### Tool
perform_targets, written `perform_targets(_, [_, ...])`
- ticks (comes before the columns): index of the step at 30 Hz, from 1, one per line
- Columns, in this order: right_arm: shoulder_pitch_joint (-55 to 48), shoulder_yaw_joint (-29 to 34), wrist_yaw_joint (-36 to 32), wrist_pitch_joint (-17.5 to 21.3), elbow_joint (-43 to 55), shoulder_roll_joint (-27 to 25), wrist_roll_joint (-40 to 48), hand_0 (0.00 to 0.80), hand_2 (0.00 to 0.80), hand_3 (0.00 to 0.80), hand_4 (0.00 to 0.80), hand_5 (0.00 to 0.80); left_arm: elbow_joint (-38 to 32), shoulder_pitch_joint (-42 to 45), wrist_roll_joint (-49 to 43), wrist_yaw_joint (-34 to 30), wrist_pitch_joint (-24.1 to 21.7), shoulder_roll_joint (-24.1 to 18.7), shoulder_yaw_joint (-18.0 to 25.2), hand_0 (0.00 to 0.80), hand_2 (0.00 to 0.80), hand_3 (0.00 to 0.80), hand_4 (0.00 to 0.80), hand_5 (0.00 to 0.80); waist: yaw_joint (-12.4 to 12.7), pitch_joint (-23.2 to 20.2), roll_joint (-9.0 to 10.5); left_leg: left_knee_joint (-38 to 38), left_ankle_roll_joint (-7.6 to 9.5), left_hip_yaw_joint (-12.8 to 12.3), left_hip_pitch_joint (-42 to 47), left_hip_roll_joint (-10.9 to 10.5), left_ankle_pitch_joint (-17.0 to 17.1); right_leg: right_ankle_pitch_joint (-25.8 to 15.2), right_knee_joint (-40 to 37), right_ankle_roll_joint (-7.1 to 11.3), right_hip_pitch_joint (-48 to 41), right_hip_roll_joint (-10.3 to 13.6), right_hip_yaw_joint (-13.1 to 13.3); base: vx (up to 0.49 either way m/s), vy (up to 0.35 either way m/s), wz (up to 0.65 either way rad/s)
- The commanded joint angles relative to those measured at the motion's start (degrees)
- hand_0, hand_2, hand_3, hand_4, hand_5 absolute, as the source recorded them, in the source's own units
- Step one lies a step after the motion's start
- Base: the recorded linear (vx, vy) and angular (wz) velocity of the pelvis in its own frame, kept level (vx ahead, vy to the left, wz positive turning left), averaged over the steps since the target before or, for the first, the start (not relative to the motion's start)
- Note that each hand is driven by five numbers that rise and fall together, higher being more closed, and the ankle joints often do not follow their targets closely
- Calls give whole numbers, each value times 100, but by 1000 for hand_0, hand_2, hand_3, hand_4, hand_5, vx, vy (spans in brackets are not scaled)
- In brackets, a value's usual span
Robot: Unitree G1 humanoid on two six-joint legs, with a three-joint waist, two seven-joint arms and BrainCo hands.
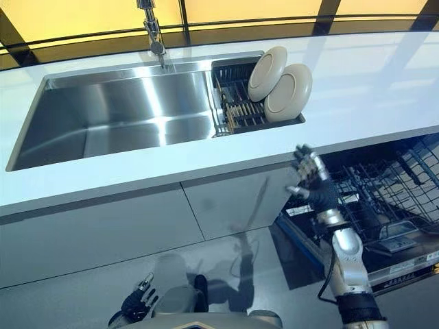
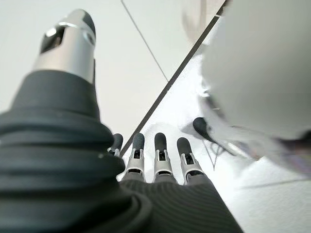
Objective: Take plates into dishwasher
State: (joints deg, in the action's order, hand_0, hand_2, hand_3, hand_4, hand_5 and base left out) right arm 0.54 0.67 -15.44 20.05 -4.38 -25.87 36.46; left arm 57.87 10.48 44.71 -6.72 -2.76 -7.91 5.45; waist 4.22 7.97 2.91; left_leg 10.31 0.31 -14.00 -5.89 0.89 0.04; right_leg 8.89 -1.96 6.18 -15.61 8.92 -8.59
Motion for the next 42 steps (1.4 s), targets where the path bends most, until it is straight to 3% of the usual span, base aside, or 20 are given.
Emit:
perform_targets(1, [600,455,292,465,297,-448,383,0,0,0,0,0,146,92,144,31,-16,140,-210,0,0,0,0,0,131,-444,-47,-164,-219,110,-547,222,104,108,277,-155,-365,-134,-371,57,82,0])
perform_targets(6, [1270,579,849,579,171,-740,521,0,0,0,0,0,154,-93,-162,8,98,17,-278,0,0,0,0,0,216,-521,72,193,-31,71,-571,85,-237,-8,641,0,-287,87,-450,73,113,3])
perform_targets(8, [1474,703,1091,659,16,-740,543,0,0,0,0,0,200,-222,-375,47,124,-67,-337,0,0,0,0,0,219,-566,158,141,155,202,-521,-176,-317,-428,1275,135,-170,192,-284,98,140,25])
perform_targets(9, [1506,802,1276,686,-5,-743,502,0,0,0,0,0,228,-296,-519,63,163,-161,-377,0,0,0,0,0,181,-599,192,-8,262,291,-376,-368,-323,-933,2076,220,151,213,-193,113,122,42])
perform_targets(12, [1639,879,1588,647,-39,-821,517,0,0,0,0,0,267,-401,-724,170,224,-289,-440,0,0,0,0,0,73,-546,84,-314,316,433,55,-442,-352,-1368,3281,197,1140,359,-188,139,118,42])
perform_targets(15, [2093,839,1775,392,-400,-997,629,0,0,0,0,0,342,-573,-666,208,255,-462,-453,0,0,0,0,0,-22,-420,-57,-614,207,485,396,-320,-270,-901,2699,14,1659,138,-440,130,-83,22])
perform_targets(17, [2431,719,1927,130,-800,-1237,654,0,0,0,0,0,209,-694,-499,316,382,-606,-580,0,0,0,0,0,-69,-355,-104,-885,86,537,649,-226,-225,-980,1958,18,1936,-51,-520,94,-225,16])
perform_targets(20, [2772,606,1985,-123,-1126,-1603,741,0,0,0,0,0,96,-763,-299,316,411,-693,-687,0,0,0,0,0,-205,-325,-54,-1036,37,650,845,-247,-277,-1252,980,111,2209,-303,-409,126,-245,7])
perform_targets(23, [3114,532,1960,-362,-1587,-2000,681,0,0,0,0,0,150,-921,-130,215,468,-750,-801,0,0,0,0,0,-280,-384,25,-859,73,854,880,-284,-463,-1138,710,-36,2120,-439,-89,122,-174,44])
perform_targets(24, [3090,502,2009,-425,-1545,-2071,649,0,0,0,0,0,61,-931,-45,238,537,-674,-807,0,0,0,0,0,-279,-430,59,-807,26,880,865,-269,-449,-1099,614,-90,1979,-483,-124,114,-140,80])
perform_targets(27, [3151,554,1990,-606,-1649,-2287,640,0,0,0,0,0,88,-868,-384,-55,567,-510,-962,0,0,0,0,0,-205,-510,161,-786,-50,902,850,-228,-436,-1072,252,-176,1618,-524,-221,105,-125,49])
perform_targets(32, [3576,324,1853,-658,-2241,-2507,619,0,0,0,0,0,314,-842,-365,-96,230,-409,-1226,0,0,0,0,0,-133,-583,154,-1077,-93,959,977,-223,-390,-1079,18,-174,1430,-553,-283,67,-43,3])
perform_targets(40, [3598,168,1923,-917,-2534,-2436,488,0,0,0,0,0,363,-782,-234,80,254,-580,-1072,0,0,0,0,0,-114,-567,55,-1076,-49,976,1036,-282,-463,-1007,86,-139,1418,-482,-336,57,-12,2])
perform_targets(42, [3590,146,1883,-1132,-2658,-2421,450,0,0,0,0,0,383,-746,-268,41,283,-626,-1036,0,0,0,0,0,-101,-555,32,-1063,-39,967,1047,-288,-488,-995,100,-130,1412,-464,-349,66,-30,2])
